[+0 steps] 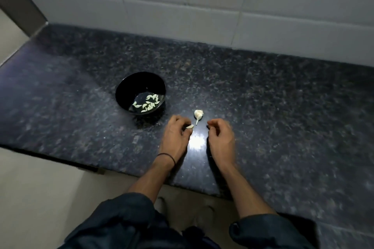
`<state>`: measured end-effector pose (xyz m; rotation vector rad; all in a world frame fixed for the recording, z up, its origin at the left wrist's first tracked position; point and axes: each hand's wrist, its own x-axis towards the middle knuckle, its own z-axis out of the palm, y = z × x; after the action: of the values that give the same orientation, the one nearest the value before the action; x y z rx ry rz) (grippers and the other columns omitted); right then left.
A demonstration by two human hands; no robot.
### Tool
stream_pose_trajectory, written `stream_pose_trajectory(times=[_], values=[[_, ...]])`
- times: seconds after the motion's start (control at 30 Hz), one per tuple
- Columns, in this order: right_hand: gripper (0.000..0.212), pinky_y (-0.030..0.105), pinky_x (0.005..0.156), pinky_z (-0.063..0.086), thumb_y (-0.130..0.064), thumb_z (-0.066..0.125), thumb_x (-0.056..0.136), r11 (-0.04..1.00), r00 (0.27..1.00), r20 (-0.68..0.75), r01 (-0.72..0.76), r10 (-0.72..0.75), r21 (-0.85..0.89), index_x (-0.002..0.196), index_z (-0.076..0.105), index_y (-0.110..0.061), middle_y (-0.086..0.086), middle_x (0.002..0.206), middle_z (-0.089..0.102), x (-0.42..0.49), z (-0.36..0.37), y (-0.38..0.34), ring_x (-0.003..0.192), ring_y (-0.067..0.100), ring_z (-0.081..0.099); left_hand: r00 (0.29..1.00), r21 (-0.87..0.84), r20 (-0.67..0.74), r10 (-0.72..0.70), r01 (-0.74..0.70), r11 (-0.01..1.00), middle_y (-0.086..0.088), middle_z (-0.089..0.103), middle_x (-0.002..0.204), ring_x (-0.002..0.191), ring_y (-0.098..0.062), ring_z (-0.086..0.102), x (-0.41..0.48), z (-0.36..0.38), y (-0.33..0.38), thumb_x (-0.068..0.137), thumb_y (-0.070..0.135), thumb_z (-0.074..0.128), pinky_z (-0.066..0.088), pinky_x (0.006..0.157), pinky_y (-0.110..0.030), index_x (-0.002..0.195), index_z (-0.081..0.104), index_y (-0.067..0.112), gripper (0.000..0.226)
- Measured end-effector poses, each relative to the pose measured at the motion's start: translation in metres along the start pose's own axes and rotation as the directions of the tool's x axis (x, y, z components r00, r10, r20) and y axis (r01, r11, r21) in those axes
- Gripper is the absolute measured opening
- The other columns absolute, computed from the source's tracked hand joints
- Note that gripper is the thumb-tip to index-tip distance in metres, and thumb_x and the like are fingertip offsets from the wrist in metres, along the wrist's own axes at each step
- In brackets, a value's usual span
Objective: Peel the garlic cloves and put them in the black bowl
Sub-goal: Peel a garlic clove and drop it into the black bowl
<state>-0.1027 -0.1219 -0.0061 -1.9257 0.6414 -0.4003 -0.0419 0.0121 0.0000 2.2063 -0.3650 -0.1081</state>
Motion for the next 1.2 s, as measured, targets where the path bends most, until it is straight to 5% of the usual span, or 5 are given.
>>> stream_pose_trajectory(times=[0.13, 0.47, 0.63, 0.87, 1.2], values=[[0.023, 0.012, 0.085, 0.039, -0.002, 0.052, 0.092, 0.985, 0.987, 0.016, 0.160, -0.159, -0.070, 0.101, 0.065, -0.019, -0.014, 0.099, 0.058, -0.006, 0.001, 0.008, 0.100, 0.004, 0.053, 0.997, 0.005, -0.075, 0.028, -0.028, 1.000, 0.004, 0.057, 0.094, 0.077, -0.006, 0.056, -0.001, 0.003, 0.000, 0.087, 0.010, 0.072, 0.047, 0.074, -0.018, 0.090, 0.071, 0.011, 0.003], [0.022, 0.023, 0.086, 0.045, -0.003, 0.051, 0.092, 0.982, 0.987, 0.014, 0.160, -0.160, -0.100, 0.099, 0.063, -0.021, -0.020, 0.097, 0.055, -0.004, 0.002, 0.007, 0.099, 0.009, 0.056, 0.984, -0.121, -0.169, 0.059, -0.080, 0.989, 0.004, 0.065, 0.092, 0.082, -0.006, 0.061, -0.007, -0.019, 0.018, 0.094, 0.008, 0.066, 0.051, 0.076, -0.024, 0.093, 0.073, 0.013, 0.009], [0.023, 0.019, 0.083, 0.042, -0.003, 0.051, 0.093, 0.977, 0.986, 0.015, 0.167, -0.167, -0.129, 0.099, 0.062, -0.023, -0.023, 0.097, 0.055, -0.006, 0.003, 0.005, 0.099, 0.007, 0.055, 0.915, 0.010, -0.340, 0.217, -0.227, 0.974, -0.001, 0.068, 0.098, 0.093, -0.014, 0.062, 0.013, -0.073, 0.020, 0.095, 0.009, 0.065, 0.047, 0.086, -0.024, 0.100, 0.073, 0.009, 0.009], [0.022, 0.023, 0.083, 0.044, -0.002, 0.053, 0.094, 0.972, 0.983, 0.000, 0.179, -0.181, -0.154, 0.099, 0.063, -0.021, -0.022, 0.098, 0.055, -0.006, 0.004, 0.004, 0.097, 0.007, 0.056, 0.946, 0.199, -0.288, 0.148, -0.092, 0.976, -0.005, 0.073, 0.104, 0.095, -0.029, 0.064, 0.042, -0.097, -0.017, 0.089, 0.005, 0.067, 0.051, 0.086, -0.039, 0.104, 0.075, 0.014, 0.019], [0.012, 0.024, 0.081, 0.051, -0.011, 0.061, 0.095, 0.998, 0.995, -0.086, -0.057, 0.059, 0.023, 0.099, 0.069, -0.019, 0.000, 0.098, 0.069, 0.006, 0.005, -0.007, 0.091, 0.013, 0.065, 0.926, 0.020, -0.280, 0.254, -0.258, 0.966, -0.003, 0.070, 0.102, 0.096, -0.016, 0.064, 0.022, -0.101, -0.006, 0.087, -0.007, 0.062, 0.051, 0.090, -0.027, 0.102, 0.074, 0.007, 0.024]])
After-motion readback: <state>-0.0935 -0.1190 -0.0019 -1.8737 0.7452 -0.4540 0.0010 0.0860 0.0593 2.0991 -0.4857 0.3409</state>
